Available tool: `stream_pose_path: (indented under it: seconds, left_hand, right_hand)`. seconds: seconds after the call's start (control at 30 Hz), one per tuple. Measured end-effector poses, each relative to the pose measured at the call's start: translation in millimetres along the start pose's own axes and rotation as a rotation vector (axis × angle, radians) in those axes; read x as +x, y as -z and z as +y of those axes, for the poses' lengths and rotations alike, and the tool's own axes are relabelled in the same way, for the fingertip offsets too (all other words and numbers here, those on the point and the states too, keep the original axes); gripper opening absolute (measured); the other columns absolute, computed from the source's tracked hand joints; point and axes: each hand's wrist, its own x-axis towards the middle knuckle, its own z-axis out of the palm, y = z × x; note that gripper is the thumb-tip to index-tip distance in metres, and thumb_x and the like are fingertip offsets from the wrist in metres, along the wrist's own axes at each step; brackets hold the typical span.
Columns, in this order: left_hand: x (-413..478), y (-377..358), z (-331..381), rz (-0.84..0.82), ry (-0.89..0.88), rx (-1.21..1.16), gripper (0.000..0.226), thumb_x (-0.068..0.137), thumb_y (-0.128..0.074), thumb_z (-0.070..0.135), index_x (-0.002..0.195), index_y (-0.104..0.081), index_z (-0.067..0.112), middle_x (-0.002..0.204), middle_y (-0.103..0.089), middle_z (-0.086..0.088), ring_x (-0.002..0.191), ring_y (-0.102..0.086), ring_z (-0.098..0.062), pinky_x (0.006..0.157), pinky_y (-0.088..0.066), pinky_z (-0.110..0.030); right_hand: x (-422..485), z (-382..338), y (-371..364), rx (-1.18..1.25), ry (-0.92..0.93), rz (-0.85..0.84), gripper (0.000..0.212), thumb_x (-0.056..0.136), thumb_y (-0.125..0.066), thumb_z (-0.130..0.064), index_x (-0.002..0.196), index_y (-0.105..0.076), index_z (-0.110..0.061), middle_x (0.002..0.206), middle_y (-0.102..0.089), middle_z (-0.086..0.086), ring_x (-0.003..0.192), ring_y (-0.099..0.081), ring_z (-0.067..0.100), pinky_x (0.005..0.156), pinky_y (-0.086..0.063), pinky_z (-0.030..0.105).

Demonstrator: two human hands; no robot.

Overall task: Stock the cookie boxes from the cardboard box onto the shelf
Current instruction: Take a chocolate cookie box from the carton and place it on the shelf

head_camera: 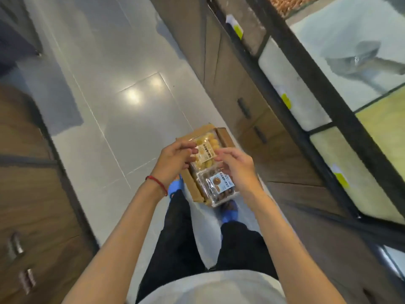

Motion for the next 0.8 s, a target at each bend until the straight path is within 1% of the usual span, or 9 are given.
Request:
stream_pose_path:
  seconds: [0.17, 0.3, 0.4, 0.43, 0.5, 0.57, 0.6, 0.7, 0.8]
  left_hand:
    - [74, -2, -35, -0.096, 0.082, 0.070, 0.021, 0.095, -0.045, -0.009, 0.099, -0.061, 0.003, 0.085, -0.062, -0.005, 0.069, -0.056, -0.012, 0.053, -0.047, -0.010]
    - [130, -11, -83, -0.193, 0.143, 0.210, 0.016, 0.094, -0.052, -0.007, 0.103, -0.063, -0.001, 0.092, -0.063, -0.011, 0.074, -0.058, -0.014, 0.058, -0.048, -0.010]
    - [178, -23, -125, -0.272, 0.165, 0.371, 0.018, 0.094, -0.055, 0.000, 0.109, -0.064, 0.002, 0.100, -0.063, -0.012, 0.074, -0.058, -0.013, 0.068, -0.048, -0.018]
    - [194, -28, -141, -0.285, 0.163, 0.429, 0.018, 0.094, -0.055, 0.002, 0.108, -0.065, 0.005, 0.100, -0.064, -0.010, 0.075, -0.058, -0.013, 0.073, -0.047, -0.023]
    - [225, -43, -174, -0.292, 0.140, 0.565, 0.021, 0.093, -0.053, 0.005, 0.106, -0.067, 0.013, 0.105, -0.067, -0.005, 0.088, -0.061, -0.016, 0.082, -0.048, -0.031]
    - [251, -59, -205, -0.317, 0.117, 0.689, 0.025, 0.093, -0.051, 0.010, 0.111, -0.067, 0.017, 0.115, -0.065, 0.000, 0.105, -0.060, -0.019, 0.092, -0.048, -0.033]
    - [264, -68, -221, -0.333, 0.114, 0.730, 0.028, 0.093, -0.051, 0.011, 0.117, -0.065, 0.017, 0.119, -0.063, 0.002, 0.111, -0.059, -0.020, 0.096, -0.048, -0.034]
    - [298, -90, -266, -0.368, 0.078, 0.868, 0.039, 0.094, -0.055, 0.018, 0.133, -0.056, 0.016, 0.135, -0.055, -0.002, 0.124, -0.053, -0.023, 0.106, -0.044, -0.041]
    - [324, -108, -306, -0.390, 0.003, 0.988, 0.054, 0.093, -0.058, 0.027, 0.144, -0.043, 0.018, 0.144, -0.045, -0.008, 0.131, -0.043, -0.029, 0.110, -0.037, -0.047]
  right_hand:
    - [45, 59, -7, 0.035, -0.068, 0.218, 0.011, 0.097, -0.063, -0.017, 0.096, -0.073, -0.023, 0.103, -0.074, 0.003, 0.081, -0.066, 0.008, 0.074, -0.051, 0.024]
    - [79, 118, -11, 0.116, -0.155, 0.343, 0.014, 0.096, -0.064, -0.021, 0.089, -0.072, -0.029, 0.099, -0.075, -0.002, 0.086, -0.066, 0.010, 0.078, -0.051, 0.027]
    - [102, 169, -15, 0.152, -0.200, 0.429, 0.013, 0.094, -0.063, -0.020, 0.088, -0.071, -0.029, 0.105, -0.074, -0.002, 0.099, -0.068, 0.017, 0.086, -0.055, 0.033]
    - [109, 187, -16, 0.163, -0.216, 0.466, 0.013, 0.095, -0.063, -0.017, 0.090, -0.071, -0.027, 0.108, -0.074, -0.002, 0.102, -0.067, 0.018, 0.084, -0.055, 0.030]
    - [123, 226, -18, 0.151, -0.268, 0.528, 0.010, 0.098, -0.061, -0.013, 0.103, -0.068, -0.017, 0.118, -0.069, 0.001, 0.107, -0.065, 0.015, 0.073, -0.052, 0.013]
    - [138, 267, -18, 0.092, -0.306, 0.567, 0.026, 0.099, -0.061, -0.014, 0.124, -0.061, -0.012, 0.128, -0.059, 0.004, 0.112, -0.060, 0.013, 0.071, -0.048, 0.007]
    - [147, 288, -19, 0.056, -0.326, 0.581, 0.036, 0.098, -0.062, -0.018, 0.133, -0.055, -0.014, 0.134, -0.053, 0.004, 0.117, -0.054, 0.015, 0.079, -0.048, 0.010]
    - [175, 337, -19, -0.004, -0.425, 0.641, 0.063, 0.094, -0.068, -0.025, 0.149, -0.038, -0.018, 0.148, -0.037, 0.011, 0.134, -0.036, 0.028, 0.104, -0.047, 0.041]
    - [197, 375, -17, 0.018, -0.514, 0.717, 0.075, 0.093, -0.069, -0.022, 0.155, -0.028, -0.012, 0.153, -0.030, 0.015, 0.138, -0.034, 0.035, 0.110, -0.039, 0.046]
